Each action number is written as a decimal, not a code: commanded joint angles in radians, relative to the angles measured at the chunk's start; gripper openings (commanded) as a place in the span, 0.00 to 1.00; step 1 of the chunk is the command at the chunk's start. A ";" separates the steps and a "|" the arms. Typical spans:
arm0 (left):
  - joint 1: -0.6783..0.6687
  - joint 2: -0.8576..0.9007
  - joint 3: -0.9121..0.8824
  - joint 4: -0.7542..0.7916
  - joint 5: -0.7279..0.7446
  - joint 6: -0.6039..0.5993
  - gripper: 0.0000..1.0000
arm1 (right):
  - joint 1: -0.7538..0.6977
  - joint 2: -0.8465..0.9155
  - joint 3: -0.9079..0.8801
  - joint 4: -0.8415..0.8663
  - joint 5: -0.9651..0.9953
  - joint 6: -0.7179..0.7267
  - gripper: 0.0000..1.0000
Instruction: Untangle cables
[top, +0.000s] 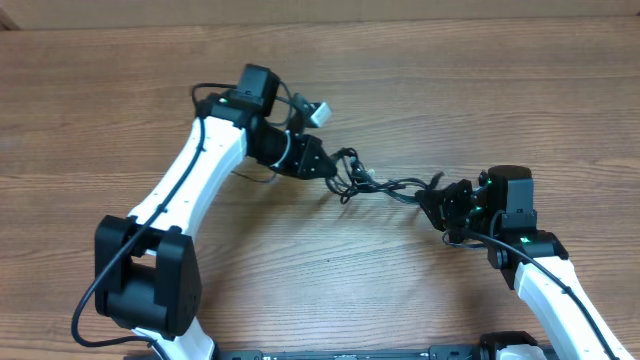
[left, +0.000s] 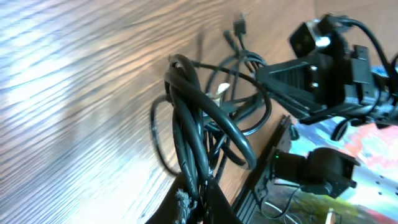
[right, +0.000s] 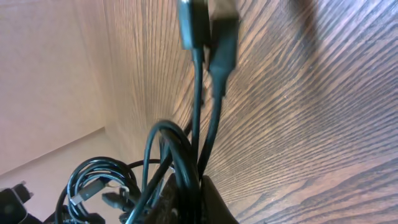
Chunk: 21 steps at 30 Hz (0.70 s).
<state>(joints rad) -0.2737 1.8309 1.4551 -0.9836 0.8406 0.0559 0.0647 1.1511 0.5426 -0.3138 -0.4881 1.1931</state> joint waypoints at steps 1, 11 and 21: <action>0.051 -0.029 0.025 -0.011 -0.093 0.024 0.04 | -0.016 -0.002 0.020 -0.007 0.129 -0.021 0.04; 0.032 -0.029 0.025 -0.010 0.055 0.180 0.04 | -0.014 -0.002 0.021 0.063 -0.036 -0.429 0.50; -0.009 -0.029 0.025 -0.017 0.215 0.370 0.04 | -0.009 -0.002 0.021 0.051 -0.142 -0.879 0.59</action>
<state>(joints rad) -0.2565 1.8309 1.4551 -0.9962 0.9508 0.3199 0.0532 1.1511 0.5426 -0.2626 -0.5941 0.5304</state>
